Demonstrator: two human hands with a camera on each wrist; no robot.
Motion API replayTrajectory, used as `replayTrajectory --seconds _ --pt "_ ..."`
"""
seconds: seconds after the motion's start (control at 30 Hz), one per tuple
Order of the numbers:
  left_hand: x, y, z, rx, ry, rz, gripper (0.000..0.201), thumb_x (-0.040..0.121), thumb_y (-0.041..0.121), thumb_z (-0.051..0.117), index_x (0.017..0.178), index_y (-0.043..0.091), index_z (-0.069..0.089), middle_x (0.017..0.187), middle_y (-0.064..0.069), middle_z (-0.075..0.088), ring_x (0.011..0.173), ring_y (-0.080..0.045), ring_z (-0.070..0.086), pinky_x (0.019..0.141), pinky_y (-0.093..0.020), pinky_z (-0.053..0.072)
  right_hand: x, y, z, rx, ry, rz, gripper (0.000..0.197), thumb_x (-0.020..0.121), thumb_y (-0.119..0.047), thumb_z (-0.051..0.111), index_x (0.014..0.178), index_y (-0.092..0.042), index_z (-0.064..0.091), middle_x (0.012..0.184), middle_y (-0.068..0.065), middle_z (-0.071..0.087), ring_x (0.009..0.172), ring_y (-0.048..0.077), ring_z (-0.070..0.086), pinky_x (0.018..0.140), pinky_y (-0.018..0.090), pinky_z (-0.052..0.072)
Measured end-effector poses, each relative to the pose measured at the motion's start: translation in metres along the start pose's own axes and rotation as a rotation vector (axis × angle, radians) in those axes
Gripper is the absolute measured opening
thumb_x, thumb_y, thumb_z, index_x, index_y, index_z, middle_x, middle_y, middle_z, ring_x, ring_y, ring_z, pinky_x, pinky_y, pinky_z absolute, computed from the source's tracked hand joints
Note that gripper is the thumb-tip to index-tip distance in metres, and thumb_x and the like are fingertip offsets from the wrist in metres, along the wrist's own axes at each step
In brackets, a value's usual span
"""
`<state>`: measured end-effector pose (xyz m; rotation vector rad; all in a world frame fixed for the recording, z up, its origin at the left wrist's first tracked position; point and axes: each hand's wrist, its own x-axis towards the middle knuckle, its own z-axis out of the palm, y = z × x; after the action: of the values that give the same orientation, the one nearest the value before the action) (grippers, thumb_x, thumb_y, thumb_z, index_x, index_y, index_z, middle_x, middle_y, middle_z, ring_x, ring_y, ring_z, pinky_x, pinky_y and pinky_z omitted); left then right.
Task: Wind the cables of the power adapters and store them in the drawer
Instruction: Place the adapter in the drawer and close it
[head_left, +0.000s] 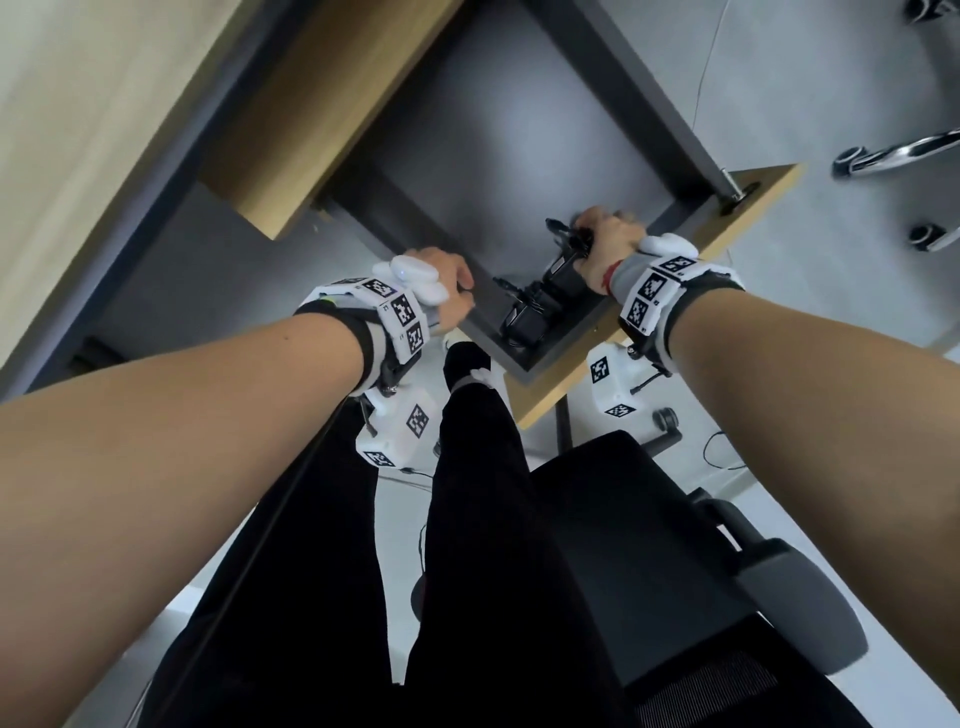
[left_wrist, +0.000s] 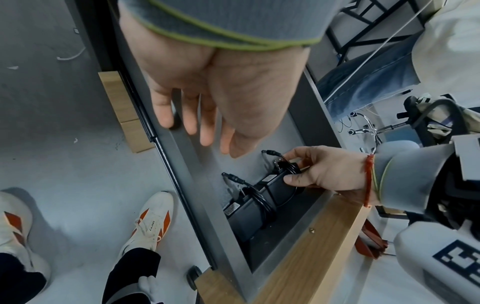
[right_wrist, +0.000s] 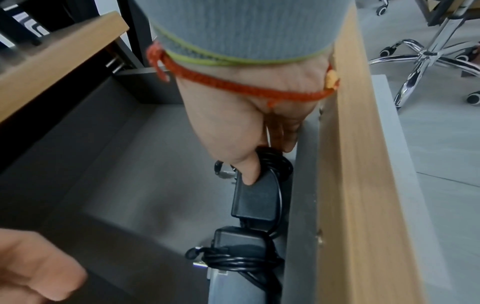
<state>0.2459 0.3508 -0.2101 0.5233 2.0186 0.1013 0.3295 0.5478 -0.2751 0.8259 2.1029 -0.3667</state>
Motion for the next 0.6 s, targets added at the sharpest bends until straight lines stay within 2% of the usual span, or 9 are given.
replayTrajectory --seconds 0.07,0.1,0.2,0.3,0.37,0.4,0.47,0.5,0.6 --pt "0.0 0.001 -0.004 -0.027 -0.013 0.0 0.024 0.092 0.028 0.058 0.115 0.022 0.066 0.119 0.0 0.065 0.105 -0.023 0.062 0.081 -0.025 0.042 -0.005 -0.004 -0.008 0.057 0.016 0.021 0.055 0.08 -0.013 0.064 0.131 -0.028 0.048 0.124 0.009 0.047 0.106 0.033 0.058 0.094 0.042 0.051" --pt "-0.002 0.002 -0.008 -0.045 -0.02 0.002 0.023 0.092 0.028 0.059 0.113 0.022 0.066 0.117 0.001 0.066 0.103 -0.023 0.064 0.083 -0.026 0.045 -0.009 -0.007 -0.014 0.087 0.031 0.028 0.054 0.079 -0.016 0.065 0.129 -0.025 0.048 0.127 0.01 0.045 0.111 0.034 0.056 0.097 0.042 0.049" --pt "-0.01 0.008 -0.021 -0.105 0.036 0.031 0.018 0.089 0.028 0.059 0.101 0.022 0.07 0.104 0.002 0.072 0.095 -0.023 0.068 0.088 -0.034 0.054 -0.016 -0.019 -0.035 0.208 0.052 0.001 0.045 0.083 -0.023 0.068 0.123 -0.018 0.049 0.129 0.01 0.048 0.115 0.031 0.053 0.092 0.032 0.042" --pt "-0.026 0.008 -0.046 -0.219 0.167 0.037 0.019 0.087 0.036 0.058 0.097 0.026 0.071 0.095 0.006 0.073 0.087 -0.02 0.068 0.085 -0.035 0.056 -0.037 -0.046 -0.069 0.381 0.055 -0.1 0.023 0.085 -0.024 0.064 0.108 -0.027 0.062 0.117 0.0 0.064 0.11 0.022 0.06 0.091 0.024 0.043" --pt "-0.039 0.007 -0.063 -0.308 0.258 0.048 0.019 0.087 0.037 0.058 0.094 0.025 0.071 0.088 0.006 0.073 0.081 -0.019 0.069 0.081 -0.035 0.056 -0.053 -0.067 -0.089 0.493 0.08 -0.167 0.015 0.085 -0.02 0.062 0.097 -0.028 0.067 0.107 -0.005 0.069 0.104 0.017 0.063 0.09 0.02 0.045" --pt "-0.043 0.008 -0.069 -0.368 0.295 0.052 0.018 0.088 0.035 0.058 0.092 0.023 0.071 0.082 0.006 0.073 0.077 -0.017 0.069 0.078 -0.034 0.057 -0.057 -0.076 -0.095 0.531 0.081 -0.182 0.011 0.084 -0.019 0.063 0.09 -0.028 0.066 0.102 -0.005 0.07 0.102 0.017 0.064 0.091 0.02 0.046" --pt "-0.062 0.002 -0.09 -0.504 0.381 0.063 0.015 0.089 0.029 0.059 0.09 0.02 0.071 0.069 0.007 0.07 0.066 -0.013 0.067 0.071 -0.026 0.057 -0.073 -0.102 -0.113 0.579 0.087 -0.244 0.01 0.082 -0.021 0.065 0.076 -0.028 0.061 0.093 -0.005 0.07 0.098 0.021 0.067 0.095 0.03 0.051" --pt "-0.073 -0.004 -0.1 -0.542 0.423 0.062 0.013 0.09 0.026 0.06 0.088 0.018 0.07 0.064 0.008 0.067 0.062 -0.01 0.065 0.068 -0.021 0.054 -0.083 -0.117 -0.123 0.604 0.099 -0.284 0.011 0.08 -0.022 0.064 0.073 -0.029 0.06 0.09 -0.004 0.071 0.095 0.023 0.069 0.093 0.035 0.053" --pt "-0.107 -0.035 -0.128 -0.64 0.572 0.047 0.018 0.089 0.028 0.062 0.071 0.025 0.063 0.049 0.013 0.063 0.05 0.0 0.059 0.06 -0.021 0.048 -0.118 -0.166 -0.152 0.603 0.114 -0.388 0.007 0.077 -0.025 0.062 0.073 -0.03 0.064 0.085 -0.006 0.073 0.087 0.02 0.071 0.086 0.036 0.056"
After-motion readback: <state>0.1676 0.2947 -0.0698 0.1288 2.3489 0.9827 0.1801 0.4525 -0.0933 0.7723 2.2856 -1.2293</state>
